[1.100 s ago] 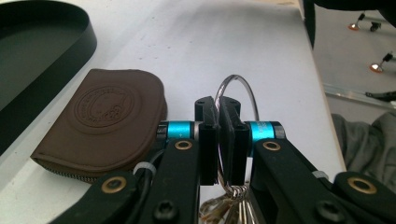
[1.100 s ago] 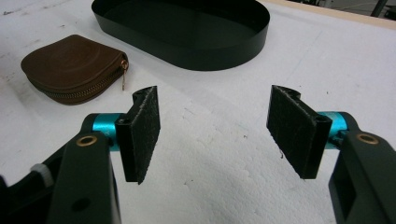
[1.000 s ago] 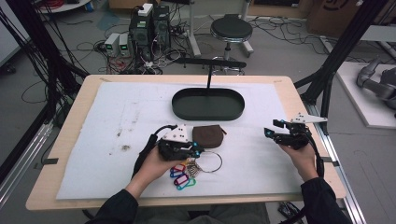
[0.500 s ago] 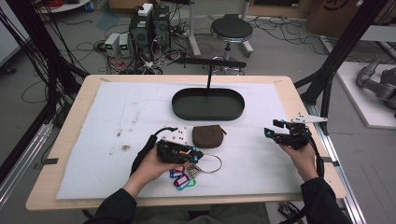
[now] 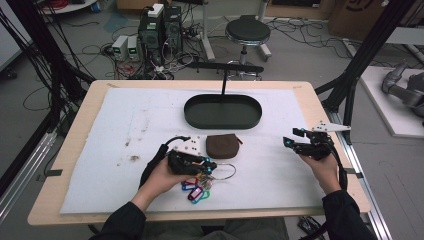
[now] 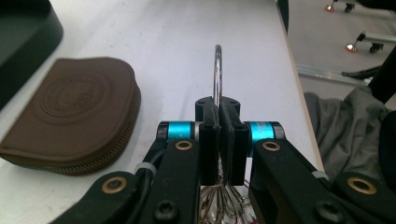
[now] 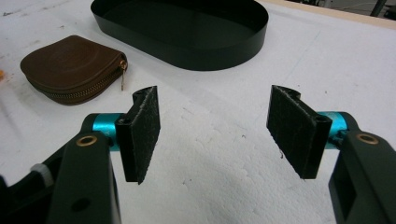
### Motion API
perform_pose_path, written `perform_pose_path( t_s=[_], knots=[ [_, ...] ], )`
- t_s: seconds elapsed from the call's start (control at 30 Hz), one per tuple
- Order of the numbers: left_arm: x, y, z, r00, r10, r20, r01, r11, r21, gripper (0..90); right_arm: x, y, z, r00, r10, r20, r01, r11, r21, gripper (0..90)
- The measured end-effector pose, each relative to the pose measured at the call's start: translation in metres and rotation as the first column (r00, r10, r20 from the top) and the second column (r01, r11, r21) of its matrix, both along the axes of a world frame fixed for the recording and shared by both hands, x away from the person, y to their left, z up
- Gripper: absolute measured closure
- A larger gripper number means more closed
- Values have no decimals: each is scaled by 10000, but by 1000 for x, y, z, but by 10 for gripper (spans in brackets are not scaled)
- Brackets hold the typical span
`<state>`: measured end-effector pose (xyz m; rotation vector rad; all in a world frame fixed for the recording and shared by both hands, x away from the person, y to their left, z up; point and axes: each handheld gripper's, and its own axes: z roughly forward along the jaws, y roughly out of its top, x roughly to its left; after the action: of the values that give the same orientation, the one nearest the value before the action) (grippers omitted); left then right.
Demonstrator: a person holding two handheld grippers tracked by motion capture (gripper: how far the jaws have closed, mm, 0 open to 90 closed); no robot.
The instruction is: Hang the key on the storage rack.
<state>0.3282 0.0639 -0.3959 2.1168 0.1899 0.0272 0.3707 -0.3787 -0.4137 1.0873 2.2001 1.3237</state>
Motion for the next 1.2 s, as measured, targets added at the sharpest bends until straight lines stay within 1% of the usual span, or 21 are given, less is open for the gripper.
perform_pose_path(
  t_s=[0.07, 0.13, 0.33, 0.47, 0.57, 0.63, 0.67, 0.77, 0.83, 0.93, 1.03, 1.17, 1.2],
  knots=[
    [0, 3, 5, 9999, -12, 109, 14, 9999, -169, 865, 0, 0, 0, 10000, -4, -9, 4, 10000, 5, 356],
    [0, 6, 11, 9995, 38, 302, -31, 9997, -246, 865, 0, 0, 0, 10000, -4, -20, 4, 10000, -15, 356],
    [0, 15, 28, 9975, 407, 585, -361, 9964, -768, 865, 0, 0, 0, 10000, -35, -5, 35, 10000, -12, 356],
    [1, 20, 38, 9952, 590, 780, -516, 9942, -939, 865, 0, 0, 0, 10000, -50, -21, 50, 10000, -14, 356],
    [2, 22, 45, 9935, 768, 841, -677, 9921, -1055, 865, 0, 0, 0, 10000, -76, -9, 76, 10000, -28, 356],
    [3, 24, 50, 9917, 836, 974, -731, 9916, -1064, 865, 0, 0, 0, 10000, -73, 4, 73, 10000, -35, 356],
    [3, 24, 52, 9909, 916, 989, -798, 9899, -1171, 865, 0, 0, 0, 10000, -78, -14, 78, 10000, -25, 356],
    [5, 27, 61, 9872, 1055, 1200, -893, 9871, -1330, 865, 0, 0, 0, 10000, -85, -21, 85, 10000, -11, 356],
    [6, 28, 65, 9852, 1158, 1265, -971, 9846, -1451, 865, 0, 0, 0, 10000, -76, 8, 76, 10000, -35, 356],
    [10, 31, 71, 9809, 1431, 1318, -1190, 9773, -1753, 865, 0, 0, 0, 10000, -90, -11, 90, 10000, -37, 356],
    [16, 35, 77, 9764, 1636, 1412, -1356, 9726, -1887, 865, 0, 0, 0, 10000, -88, -8, 88, 10000, -35, 356],
    [24, 40, 84, 9700, 1932, 1478, -1591, 9636, -2151, 866, 0, 0, 0, 9999, -112, -9, 112, 9999, -28, 356],
    [26, 40, 85, 9682, 2033, 1459, -1679, 9600, -2239, 866, 0, 0, 0, 10000, -92, 5, 92, 10000, -38, 356]
  ],
)
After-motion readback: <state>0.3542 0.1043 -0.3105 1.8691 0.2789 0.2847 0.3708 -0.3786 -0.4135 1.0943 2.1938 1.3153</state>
